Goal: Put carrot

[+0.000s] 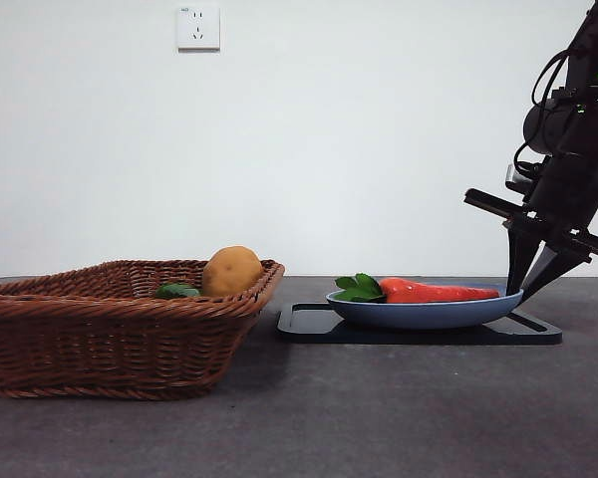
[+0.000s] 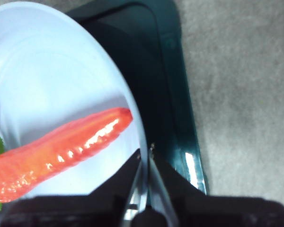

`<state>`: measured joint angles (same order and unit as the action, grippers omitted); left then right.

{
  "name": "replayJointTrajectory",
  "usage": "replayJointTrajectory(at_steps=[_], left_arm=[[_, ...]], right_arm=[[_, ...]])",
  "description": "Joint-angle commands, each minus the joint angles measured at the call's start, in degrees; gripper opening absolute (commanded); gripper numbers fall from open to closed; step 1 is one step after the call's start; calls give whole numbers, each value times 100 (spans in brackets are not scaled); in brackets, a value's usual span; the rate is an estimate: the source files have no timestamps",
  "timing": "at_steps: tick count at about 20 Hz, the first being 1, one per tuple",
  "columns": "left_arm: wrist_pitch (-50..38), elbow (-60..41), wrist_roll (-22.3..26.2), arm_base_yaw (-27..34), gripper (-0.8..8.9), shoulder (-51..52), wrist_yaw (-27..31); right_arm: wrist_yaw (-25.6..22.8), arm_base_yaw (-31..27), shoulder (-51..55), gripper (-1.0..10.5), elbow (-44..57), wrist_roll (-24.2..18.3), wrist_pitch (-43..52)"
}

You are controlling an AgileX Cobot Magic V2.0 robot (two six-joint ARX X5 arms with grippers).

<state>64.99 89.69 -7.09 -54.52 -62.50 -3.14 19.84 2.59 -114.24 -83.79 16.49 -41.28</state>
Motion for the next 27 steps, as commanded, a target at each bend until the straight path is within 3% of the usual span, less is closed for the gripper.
replayJointTrajectory(at_steps=[1, 3, 5, 9, 12, 15, 16, 20, 23, 27], left_arm=[[-68, 111, -35, -52, 284, -39, 22], [-79, 111, -35, -52, 284, -42, 140], [-83, 111, 37, -52, 283, -42, 450], [-70, 111, 785, -46, 282, -284, 876], [-68, 111, 1270, 59, 203, -743, 1069], [-83, 111, 1674, 291, 39, -1327, 1060], [-103, 111, 1718, 380, -1, -1502, 1056], [-468, 66, 1731, 1043, 6, -1897, 1029], [-632, -103, 1567, 1574, 6, -1685, 1036], [-1615, -1257, 1443, 2389, 6, -577, 1027]], right_arm=[[-39, 4, -107, 121, -133, -72, 28], [-31, 4, -107, 219, -136, -72, 72], [144, -22, -59, 232, -168, -188, 87], [271, -55, 601, 231, -179, -304, -131], [247, 42, 1453, 131, -179, -590, -535], [197, 330, 2321, 0, -177, -1005, -1078], [46, 455, 2535, 3, -177, -1062, -1226], [-1362, 1274, 3383, 3, -151, -1235, -1650], [-1827, 1818, 4015, 3, 4, -1355, -1609], [-2474, 2402, 5143, 3, 839, -1353, -636]])
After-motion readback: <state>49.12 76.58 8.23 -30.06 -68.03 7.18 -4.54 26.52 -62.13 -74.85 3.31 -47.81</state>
